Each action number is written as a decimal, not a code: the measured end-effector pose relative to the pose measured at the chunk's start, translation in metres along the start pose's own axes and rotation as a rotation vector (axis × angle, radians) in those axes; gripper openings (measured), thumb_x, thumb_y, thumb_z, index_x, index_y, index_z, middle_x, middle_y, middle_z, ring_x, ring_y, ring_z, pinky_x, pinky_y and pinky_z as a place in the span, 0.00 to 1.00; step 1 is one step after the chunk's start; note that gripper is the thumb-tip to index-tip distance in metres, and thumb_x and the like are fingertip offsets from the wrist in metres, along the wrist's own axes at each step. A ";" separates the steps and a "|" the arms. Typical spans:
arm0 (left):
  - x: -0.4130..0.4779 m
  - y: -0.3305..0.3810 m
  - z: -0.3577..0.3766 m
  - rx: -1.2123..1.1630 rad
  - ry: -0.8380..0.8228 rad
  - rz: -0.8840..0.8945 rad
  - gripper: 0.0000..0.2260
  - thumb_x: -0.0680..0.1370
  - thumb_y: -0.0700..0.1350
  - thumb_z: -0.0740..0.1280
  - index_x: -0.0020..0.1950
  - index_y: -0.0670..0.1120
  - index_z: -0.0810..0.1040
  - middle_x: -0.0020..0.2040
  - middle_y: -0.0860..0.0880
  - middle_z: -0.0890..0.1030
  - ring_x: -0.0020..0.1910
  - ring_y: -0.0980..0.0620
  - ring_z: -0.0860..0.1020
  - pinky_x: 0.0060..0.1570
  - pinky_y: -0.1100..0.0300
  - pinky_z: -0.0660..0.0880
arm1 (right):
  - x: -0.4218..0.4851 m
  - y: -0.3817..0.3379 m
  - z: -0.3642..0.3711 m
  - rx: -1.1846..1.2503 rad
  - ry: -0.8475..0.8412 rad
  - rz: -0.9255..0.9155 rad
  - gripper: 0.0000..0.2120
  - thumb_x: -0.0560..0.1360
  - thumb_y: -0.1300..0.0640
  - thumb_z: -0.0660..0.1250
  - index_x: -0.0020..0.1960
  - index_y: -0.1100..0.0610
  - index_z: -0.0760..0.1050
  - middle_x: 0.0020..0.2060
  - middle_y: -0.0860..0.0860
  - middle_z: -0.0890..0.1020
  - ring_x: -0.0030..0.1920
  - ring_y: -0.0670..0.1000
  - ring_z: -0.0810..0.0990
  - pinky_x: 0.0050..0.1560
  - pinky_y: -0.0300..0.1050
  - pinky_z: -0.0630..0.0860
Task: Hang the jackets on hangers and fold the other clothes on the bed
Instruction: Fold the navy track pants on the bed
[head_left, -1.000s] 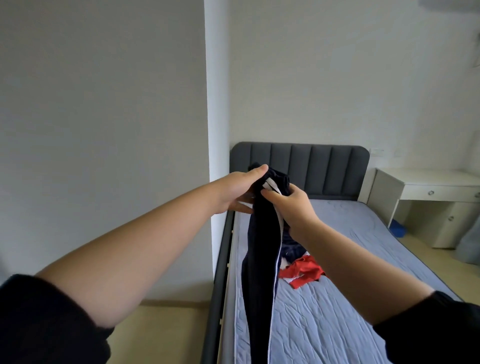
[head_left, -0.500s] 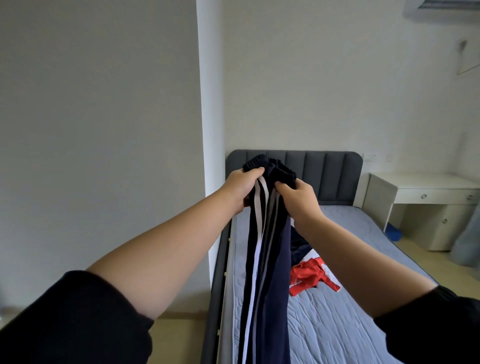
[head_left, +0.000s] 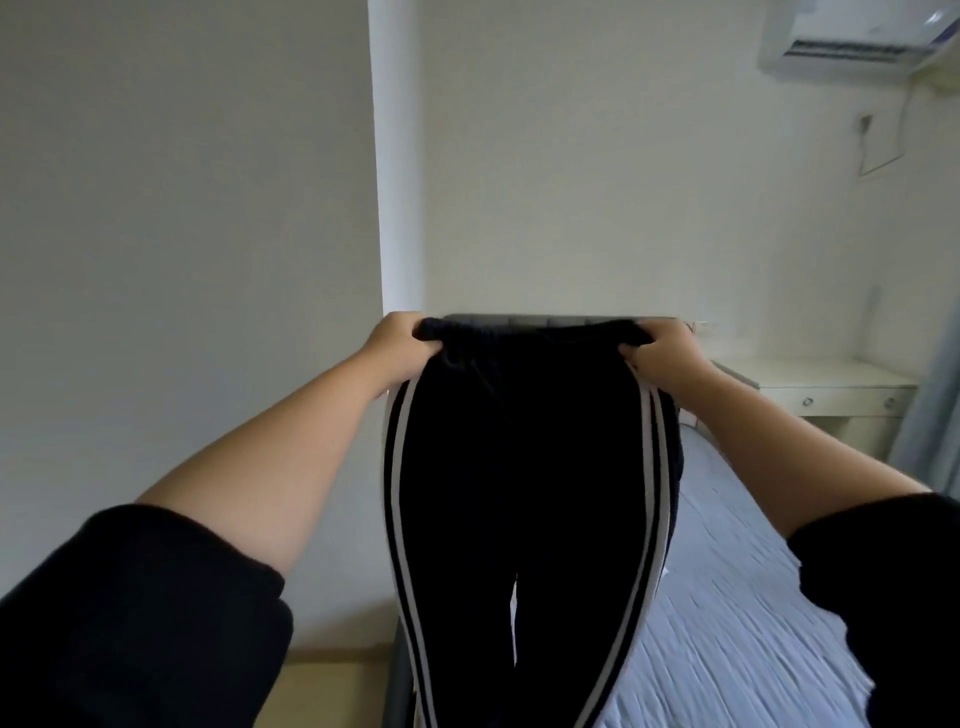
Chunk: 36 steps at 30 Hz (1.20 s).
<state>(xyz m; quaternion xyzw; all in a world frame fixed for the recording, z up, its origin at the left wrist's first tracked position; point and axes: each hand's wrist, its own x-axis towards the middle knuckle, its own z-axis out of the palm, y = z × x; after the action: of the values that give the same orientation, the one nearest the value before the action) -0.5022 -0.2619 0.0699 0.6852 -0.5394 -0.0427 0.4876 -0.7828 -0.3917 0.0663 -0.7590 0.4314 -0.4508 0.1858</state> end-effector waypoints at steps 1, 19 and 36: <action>-0.001 -0.005 0.000 0.006 -0.002 -0.022 0.04 0.76 0.39 0.66 0.46 0.42 0.80 0.42 0.48 0.80 0.43 0.50 0.76 0.43 0.61 0.70 | 0.001 0.002 0.000 0.020 -0.054 0.038 0.05 0.75 0.65 0.65 0.47 0.59 0.80 0.39 0.55 0.81 0.41 0.53 0.77 0.43 0.45 0.74; -0.017 -0.014 -0.011 -0.177 -0.439 -0.189 0.07 0.76 0.43 0.65 0.38 0.47 0.73 0.37 0.46 0.73 0.37 0.49 0.71 0.36 0.58 0.66 | -0.024 -0.005 0.010 1.014 -0.552 0.225 0.11 0.80 0.65 0.55 0.45 0.58 0.75 0.34 0.51 0.82 0.34 0.48 0.82 0.35 0.40 0.79; -0.060 -0.005 0.057 -0.183 -0.790 -0.165 0.13 0.79 0.43 0.65 0.34 0.47 0.76 0.26 0.56 0.76 0.25 0.60 0.74 0.27 0.70 0.69 | -0.035 -0.022 0.012 0.772 -0.596 0.241 0.12 0.75 0.59 0.58 0.36 0.58 0.76 0.30 0.52 0.75 0.31 0.50 0.74 0.33 0.41 0.72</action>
<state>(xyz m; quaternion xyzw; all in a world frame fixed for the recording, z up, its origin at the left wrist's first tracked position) -0.5571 -0.2507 0.0091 0.6111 -0.6221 -0.3890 0.2970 -0.7698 -0.3519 0.0564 -0.6755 0.2461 -0.3166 0.6187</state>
